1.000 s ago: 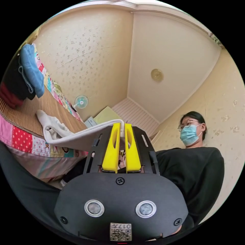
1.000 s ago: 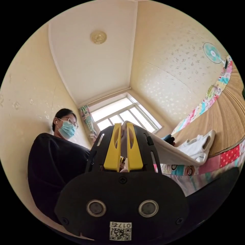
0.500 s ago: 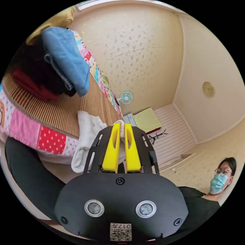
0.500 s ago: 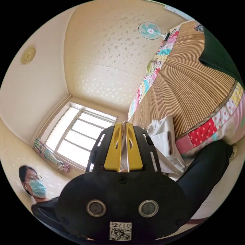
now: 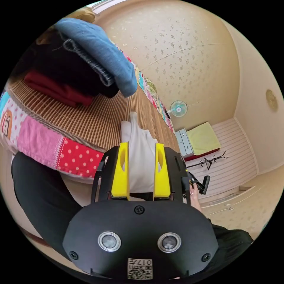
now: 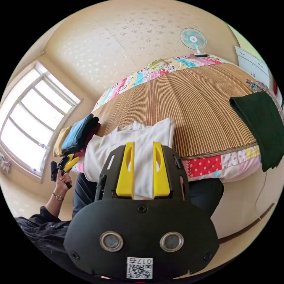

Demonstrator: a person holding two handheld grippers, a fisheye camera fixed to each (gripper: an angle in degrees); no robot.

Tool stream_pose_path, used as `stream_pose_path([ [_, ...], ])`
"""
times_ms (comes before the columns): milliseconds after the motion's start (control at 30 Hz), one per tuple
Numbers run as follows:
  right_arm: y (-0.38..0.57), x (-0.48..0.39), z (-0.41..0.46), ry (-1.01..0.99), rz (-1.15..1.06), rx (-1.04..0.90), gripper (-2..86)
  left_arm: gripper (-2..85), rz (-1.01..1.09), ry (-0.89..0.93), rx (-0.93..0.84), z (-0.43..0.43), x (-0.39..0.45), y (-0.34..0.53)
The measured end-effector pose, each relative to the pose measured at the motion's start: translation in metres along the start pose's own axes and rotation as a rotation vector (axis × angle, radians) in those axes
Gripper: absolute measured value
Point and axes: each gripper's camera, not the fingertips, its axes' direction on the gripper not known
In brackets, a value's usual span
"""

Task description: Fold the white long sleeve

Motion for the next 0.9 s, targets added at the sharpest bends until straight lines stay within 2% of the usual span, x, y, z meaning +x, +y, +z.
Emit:
stream_pose_path([
  [133, 0.011, -0.056, 0.041, 0.121, -0.212, -0.018, 6.4, 16.4, 0.078, -0.019, -0.084, 0.026, -0.015, 0.025],
  [200, 0.006, -0.069, 0.061, 0.147, -0.232, -0.046, 5.4, 18.5, 0.151, -0.093, -0.183, 0.052, -0.014, 0.029],
  [267, -0.001, -0.07, 0.085, 0.174, -0.178, -0.082, 4.8, 20.8, 0.202, -0.185, -0.275, 0.077, -0.014, 0.03],
  [333, -0.012, -0.05, 0.139, 0.219, -0.037, -0.268, 3.6, 21.4, 0.229, -0.218, -0.335, 0.095, -0.017, 0.033],
  [367, -0.012, -0.046, 0.15, 0.201, -0.023, -0.299, 3.3, 20.6, 0.22, -0.212, -0.351, 0.102, -0.023, 0.035],
  [467, -0.018, -0.042, 0.158, 0.153, 0.01, -0.291, 2.2, 16.9, 0.127, -0.181, -0.385, 0.113, -0.047, 0.032],
  [567, -0.02, -0.057, 0.156, 0.193, -0.013, -0.295, 2.2, 13.7, 0.02, -0.073, -0.51, 0.135, -0.08, 0.036],
  [633, -0.017, -0.069, 0.147, 0.239, 0.052, -0.278, 2.6, 11.2, 0.003, -0.055, -0.527, 0.14, -0.087, 0.042],
  [733, -0.016, -0.101, 0.13, 0.068, 0.04, -0.183, 4.6, 7.4, 0.074, -0.087, -0.482, 0.134, -0.068, 0.051],
  [800, -0.025, -0.13, 0.126, -0.05, -0.019, -0.18, 6.9, 6.4, 0.196, -0.145, -0.432, 0.126, -0.031, 0.064],
  [900, -0.05, -0.19, 0.137, -0.207, -0.15, -0.311, 13.2, 6.3, 0.287, -0.161, -0.347, 0.117, 0.011, 0.08],
])
